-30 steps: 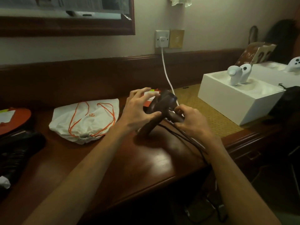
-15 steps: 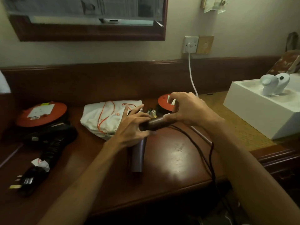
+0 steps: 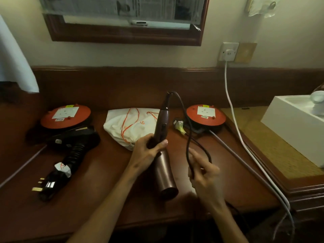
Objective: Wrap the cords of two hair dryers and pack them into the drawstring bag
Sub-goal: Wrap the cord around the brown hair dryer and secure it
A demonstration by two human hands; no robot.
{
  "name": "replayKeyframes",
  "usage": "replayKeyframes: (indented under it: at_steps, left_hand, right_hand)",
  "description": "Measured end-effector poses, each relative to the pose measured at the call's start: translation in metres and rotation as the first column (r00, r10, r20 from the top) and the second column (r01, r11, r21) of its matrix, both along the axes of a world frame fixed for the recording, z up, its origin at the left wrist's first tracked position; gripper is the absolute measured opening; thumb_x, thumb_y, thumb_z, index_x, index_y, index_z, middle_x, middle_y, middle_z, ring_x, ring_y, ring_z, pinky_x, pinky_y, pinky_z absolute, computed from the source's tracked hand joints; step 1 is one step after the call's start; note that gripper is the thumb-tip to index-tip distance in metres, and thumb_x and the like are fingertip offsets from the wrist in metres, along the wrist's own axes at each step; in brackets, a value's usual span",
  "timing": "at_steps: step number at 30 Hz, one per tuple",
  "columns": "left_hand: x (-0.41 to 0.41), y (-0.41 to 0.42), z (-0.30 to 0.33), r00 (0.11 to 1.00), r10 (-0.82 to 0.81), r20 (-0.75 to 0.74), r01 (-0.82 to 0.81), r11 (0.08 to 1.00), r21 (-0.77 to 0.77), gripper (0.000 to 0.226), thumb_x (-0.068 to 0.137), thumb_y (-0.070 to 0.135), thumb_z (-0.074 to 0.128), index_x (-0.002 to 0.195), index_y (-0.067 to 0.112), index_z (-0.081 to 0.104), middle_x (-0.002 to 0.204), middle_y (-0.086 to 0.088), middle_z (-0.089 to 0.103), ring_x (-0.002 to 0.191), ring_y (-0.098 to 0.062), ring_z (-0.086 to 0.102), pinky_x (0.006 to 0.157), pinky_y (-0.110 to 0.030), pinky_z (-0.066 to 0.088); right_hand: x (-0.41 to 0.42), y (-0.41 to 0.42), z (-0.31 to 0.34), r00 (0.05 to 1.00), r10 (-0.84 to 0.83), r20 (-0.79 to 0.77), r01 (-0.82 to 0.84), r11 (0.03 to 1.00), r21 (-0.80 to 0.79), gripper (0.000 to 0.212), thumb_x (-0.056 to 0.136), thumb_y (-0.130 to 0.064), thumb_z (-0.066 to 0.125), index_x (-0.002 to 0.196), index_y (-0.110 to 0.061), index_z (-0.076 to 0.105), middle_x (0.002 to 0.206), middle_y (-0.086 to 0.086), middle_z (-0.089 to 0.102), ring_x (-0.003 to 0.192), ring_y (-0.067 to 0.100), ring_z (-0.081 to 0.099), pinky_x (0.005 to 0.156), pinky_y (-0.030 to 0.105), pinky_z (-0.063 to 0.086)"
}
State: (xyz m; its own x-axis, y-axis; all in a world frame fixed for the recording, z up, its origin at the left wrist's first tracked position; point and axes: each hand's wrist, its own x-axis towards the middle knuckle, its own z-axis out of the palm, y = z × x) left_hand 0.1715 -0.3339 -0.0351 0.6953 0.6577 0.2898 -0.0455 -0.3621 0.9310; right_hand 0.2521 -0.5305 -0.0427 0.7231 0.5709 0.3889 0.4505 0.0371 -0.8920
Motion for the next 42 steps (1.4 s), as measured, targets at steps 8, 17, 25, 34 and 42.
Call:
replayKeyframes:
  at_steps: [8,17,25,34,42]
  left_hand:
    - [0.0,-0.008,-0.005,0.999,-0.049,-0.018,0.051,0.993,0.111,0.056,0.084,0.051,0.074,0.132,0.042,0.047,0.108,0.007,0.07,0.106,0.002,0.064,0.096,-0.024,0.05]
    - [0.008,-0.004,-0.016,1.0,0.028,-0.001,-0.027,0.989,0.147,0.052,0.078,0.08,0.058,0.128,0.069,0.046,0.135,0.013,0.053,0.127,-0.009,0.051,0.104,-0.042,0.048]
    - [0.014,-0.011,-0.008,0.989,0.088,-0.117,-0.047,0.947,0.316,0.059,0.087,0.066,0.055,0.142,0.043,0.053,0.115,0.026,0.055,0.137,-0.003,0.031,0.111,-0.055,0.036]
    - [0.024,-0.013,-0.006,0.946,0.166,-0.28,0.024,0.822,0.569,0.082,0.067,0.07,0.071,0.14,0.04,0.052,0.118,0.012,0.064,0.139,-0.018,0.035,0.114,-0.058,0.026]
    - [0.026,-0.013,-0.005,0.944,0.108,-0.31,0.089,0.825,0.558,0.065,0.081,0.052,0.055,0.144,0.038,0.049,0.123,0.009,0.065,0.144,-0.019,0.029,0.121,-0.059,0.006]
  right_hand:
    - [-0.019,0.026,-0.001,0.969,0.009,0.245,0.023,0.992,-0.126,0.033,0.107,-0.04,0.031,0.093,-0.025,0.056,0.073,-0.011,0.057,0.064,0.015,0.055,0.055,0.043,0.05]
    - [-0.016,0.016,-0.036,0.984,0.071,0.163,-0.031,0.971,-0.235,0.045,0.099,-0.065,0.024,0.084,-0.029,0.048,0.072,-0.008,0.056,0.064,0.014,0.055,0.056,0.039,0.048]
    - [0.017,0.02,-0.016,0.853,0.272,0.446,0.142,0.702,-0.698,0.026,0.105,-0.048,0.032,0.093,-0.029,0.043,0.078,0.002,0.068,0.07,0.024,0.065,0.064,0.041,0.053]
    - [0.017,0.013,-0.007,0.833,0.416,0.364,-0.041,0.703,-0.71,0.025,0.107,-0.034,0.034,0.121,-0.023,0.051,0.103,-0.001,0.067,0.086,0.022,0.062,0.077,0.043,0.051]
    - [0.014,0.001,-0.015,0.935,0.239,0.263,-0.067,0.846,-0.529,0.011,0.101,-0.037,0.052,0.093,-0.033,0.059,0.076,-0.018,0.062,0.071,0.006,0.059,0.063,0.035,0.051]
